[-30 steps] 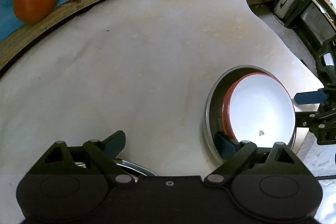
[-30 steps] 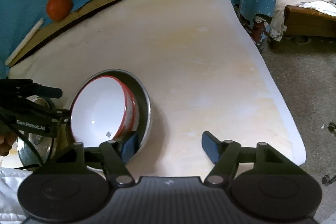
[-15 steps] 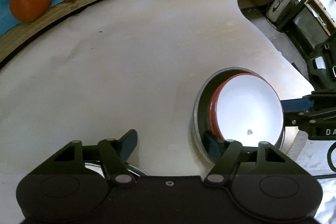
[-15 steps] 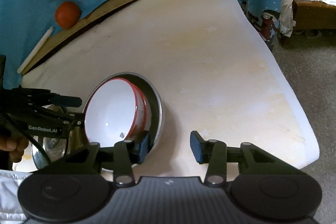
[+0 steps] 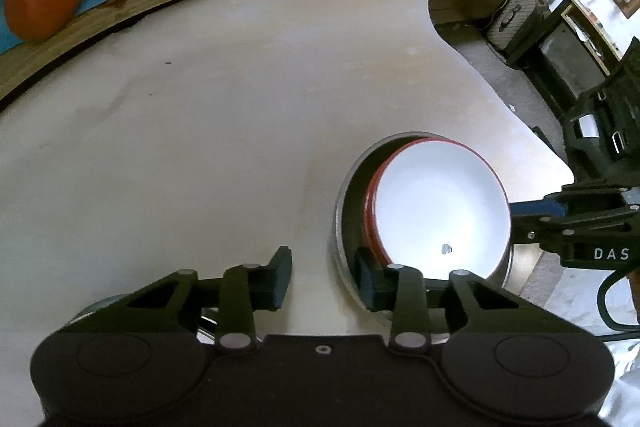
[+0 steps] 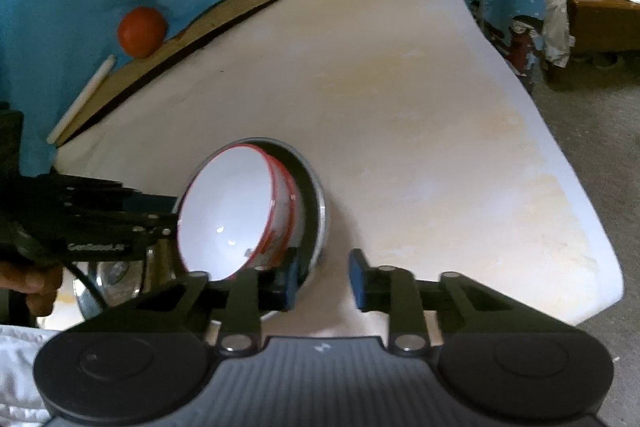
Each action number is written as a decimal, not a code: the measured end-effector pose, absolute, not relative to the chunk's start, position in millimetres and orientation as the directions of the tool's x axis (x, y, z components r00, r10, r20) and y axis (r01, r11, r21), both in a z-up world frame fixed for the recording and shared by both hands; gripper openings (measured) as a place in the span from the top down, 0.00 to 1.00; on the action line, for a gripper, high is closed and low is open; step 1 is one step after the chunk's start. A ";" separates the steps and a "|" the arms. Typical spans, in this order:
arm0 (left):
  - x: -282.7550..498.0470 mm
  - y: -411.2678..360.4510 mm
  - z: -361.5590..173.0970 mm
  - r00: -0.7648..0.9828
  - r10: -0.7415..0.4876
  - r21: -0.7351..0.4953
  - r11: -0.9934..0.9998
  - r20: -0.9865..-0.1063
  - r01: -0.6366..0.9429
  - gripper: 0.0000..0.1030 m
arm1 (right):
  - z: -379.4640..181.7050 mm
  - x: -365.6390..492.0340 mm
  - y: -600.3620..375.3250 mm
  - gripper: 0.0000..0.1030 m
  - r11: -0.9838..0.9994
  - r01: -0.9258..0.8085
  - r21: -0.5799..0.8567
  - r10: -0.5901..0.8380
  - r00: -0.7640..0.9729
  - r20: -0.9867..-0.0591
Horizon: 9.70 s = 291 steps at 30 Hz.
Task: Organize plates and bowls
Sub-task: 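Close both grippers on the steel bowl rim, then lift the steel bowl stack with both grippers and lower it onto the steel plates, then open both grippers to release the bowl stack on the plates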
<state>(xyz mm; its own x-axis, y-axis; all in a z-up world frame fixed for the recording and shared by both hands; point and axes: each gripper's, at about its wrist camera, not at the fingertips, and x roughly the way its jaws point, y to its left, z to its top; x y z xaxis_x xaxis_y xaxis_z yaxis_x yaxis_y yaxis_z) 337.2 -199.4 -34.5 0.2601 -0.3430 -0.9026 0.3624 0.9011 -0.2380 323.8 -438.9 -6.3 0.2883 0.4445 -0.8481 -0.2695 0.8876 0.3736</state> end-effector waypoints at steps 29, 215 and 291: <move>329.5 -205.1 -31.1 0.276 -0.368 -0.258 0.896 -0.888 0.362 0.88 | -8.7 325.0 -443.5 0.84 0.866 -0.266 0.424 0.489 0.275 -0.828; 209.2 -2.2 -11.5 0.420 -0.156 -0.298 0.907 -0.894 -0.299 0.92 | -1.3 319.5 -232.4 0.85 0.598 -0.674 0.434 0.519 -0.087 -0.850; 194.2 -28.7 1.0 0.430 0.106 -0.081 0.916 -0.897 -0.394 0.30 | 4.9 312.0 -248.3 0.49 0.579 -0.733 0.357 0.541 0.018 -0.841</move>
<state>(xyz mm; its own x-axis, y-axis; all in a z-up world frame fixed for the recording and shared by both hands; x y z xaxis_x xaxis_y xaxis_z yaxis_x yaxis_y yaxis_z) 194.2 -28.7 1.0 0.4302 0.1057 -0.8965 -0.3937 0.9157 -0.0810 312.0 -248.3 4.9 0.0181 0.5411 -0.8408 -0.7327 0.5794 0.3571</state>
